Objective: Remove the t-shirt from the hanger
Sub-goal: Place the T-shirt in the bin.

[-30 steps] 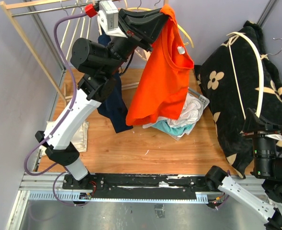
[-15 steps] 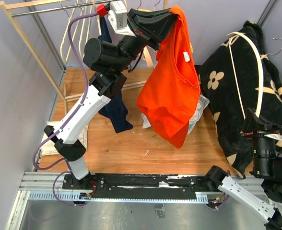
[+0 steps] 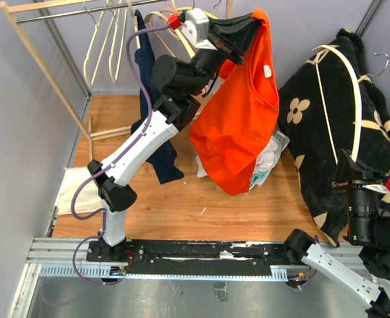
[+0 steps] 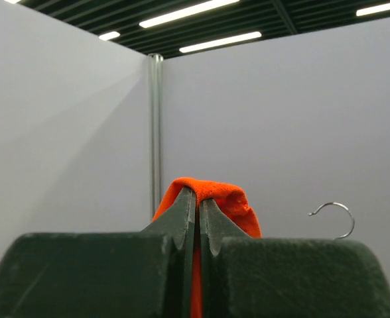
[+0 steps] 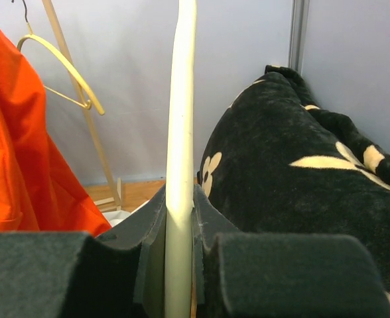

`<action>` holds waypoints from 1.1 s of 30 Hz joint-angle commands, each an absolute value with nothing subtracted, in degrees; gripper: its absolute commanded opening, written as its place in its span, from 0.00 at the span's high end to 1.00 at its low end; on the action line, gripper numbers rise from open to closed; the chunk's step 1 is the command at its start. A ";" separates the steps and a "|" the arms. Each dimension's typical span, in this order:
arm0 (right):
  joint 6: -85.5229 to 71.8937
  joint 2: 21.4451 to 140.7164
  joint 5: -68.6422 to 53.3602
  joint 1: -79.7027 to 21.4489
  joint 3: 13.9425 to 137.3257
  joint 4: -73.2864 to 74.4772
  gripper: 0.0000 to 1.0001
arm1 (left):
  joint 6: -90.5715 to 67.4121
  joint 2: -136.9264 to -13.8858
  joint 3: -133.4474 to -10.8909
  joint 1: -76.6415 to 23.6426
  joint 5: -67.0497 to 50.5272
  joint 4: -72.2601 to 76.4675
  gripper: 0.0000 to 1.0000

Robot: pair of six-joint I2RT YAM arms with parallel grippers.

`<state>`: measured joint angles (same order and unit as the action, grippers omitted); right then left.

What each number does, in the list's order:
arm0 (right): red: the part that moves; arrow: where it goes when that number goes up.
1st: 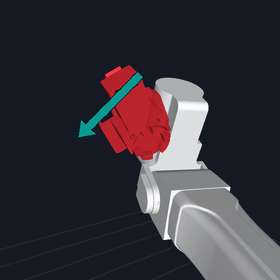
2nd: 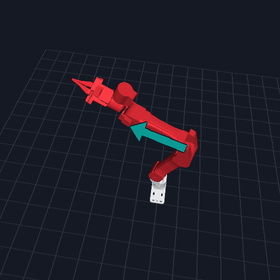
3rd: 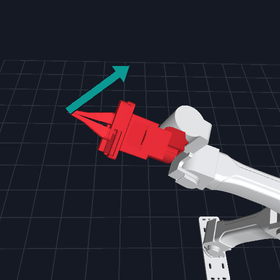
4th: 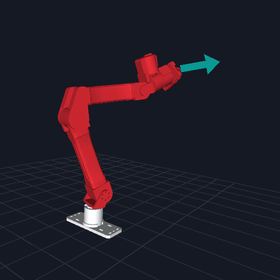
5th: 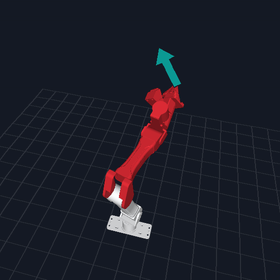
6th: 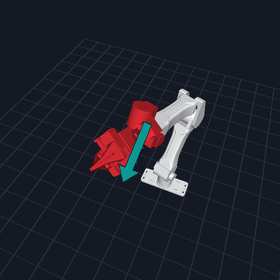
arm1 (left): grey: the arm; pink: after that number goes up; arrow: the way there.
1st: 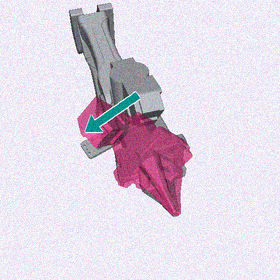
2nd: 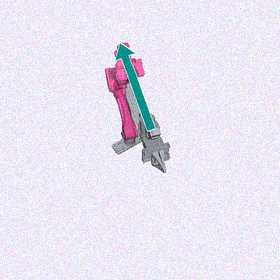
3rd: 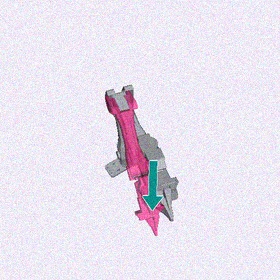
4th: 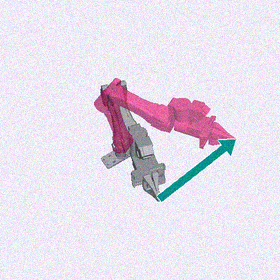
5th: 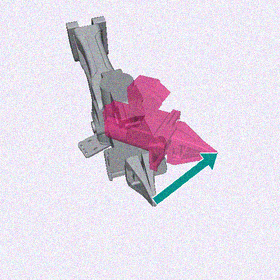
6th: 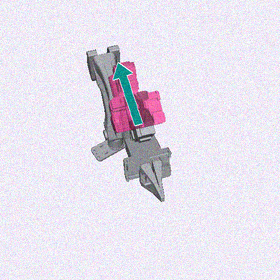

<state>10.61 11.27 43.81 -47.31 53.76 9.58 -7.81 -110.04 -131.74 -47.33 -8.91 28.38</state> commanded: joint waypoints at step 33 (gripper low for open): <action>12.39 10.18 45.84 -47.76 51.10 4.92 0.99 | -4.26 -97.26 -86.76 -56.76 5.90 31.11 0.99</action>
